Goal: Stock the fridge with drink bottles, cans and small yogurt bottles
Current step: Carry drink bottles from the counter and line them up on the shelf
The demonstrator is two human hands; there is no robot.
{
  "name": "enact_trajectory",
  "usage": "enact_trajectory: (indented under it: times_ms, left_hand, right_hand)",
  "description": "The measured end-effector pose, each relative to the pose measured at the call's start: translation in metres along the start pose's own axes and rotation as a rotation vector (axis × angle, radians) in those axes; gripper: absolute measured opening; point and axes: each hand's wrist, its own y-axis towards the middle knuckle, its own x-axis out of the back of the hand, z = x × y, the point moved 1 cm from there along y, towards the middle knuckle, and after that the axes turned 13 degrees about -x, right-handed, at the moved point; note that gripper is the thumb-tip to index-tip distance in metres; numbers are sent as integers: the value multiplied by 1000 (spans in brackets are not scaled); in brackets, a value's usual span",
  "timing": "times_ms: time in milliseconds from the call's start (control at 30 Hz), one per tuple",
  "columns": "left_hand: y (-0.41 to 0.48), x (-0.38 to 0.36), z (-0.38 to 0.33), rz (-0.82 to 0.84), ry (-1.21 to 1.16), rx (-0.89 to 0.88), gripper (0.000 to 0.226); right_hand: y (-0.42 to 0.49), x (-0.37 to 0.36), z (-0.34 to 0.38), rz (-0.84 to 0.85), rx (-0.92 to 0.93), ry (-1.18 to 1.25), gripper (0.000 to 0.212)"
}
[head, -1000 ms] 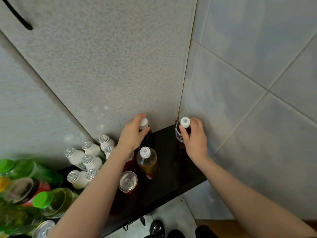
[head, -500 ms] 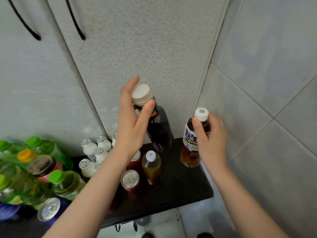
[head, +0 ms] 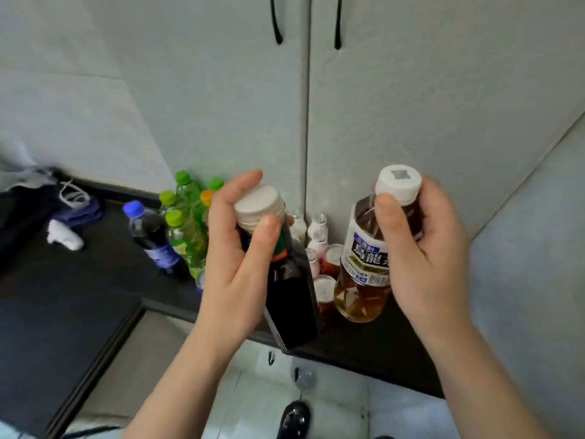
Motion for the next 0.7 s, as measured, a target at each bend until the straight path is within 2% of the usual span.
enact_trajectory:
  times_ms: [133,200,267,400,500,700]
  left_hand:
    - [-59,52,-16,-95,222,52,33]
    - [-96,78,-24,-152,326,135,33]
    - [-136,101,-35,-259,395,271,33]
    - [-210,141,-62,-543,543,459,28]
    - [-251,165,-85,-679,616,512,26]
    - [-341,220,-144,-945,641,493,24]
  right_hand:
    - [-34,-55,-5,233,-5,95,24]
    - [-57,-84,-7,359,-25,119,23]
    - [-85,-110,-11,469,-27,106,21]
    - [-148,-146,-16,668,-91,86,34]
    - [-191,-163,-11,802,-97,65,25]
    - [-295,-198,25,1142,-36,-3,31]
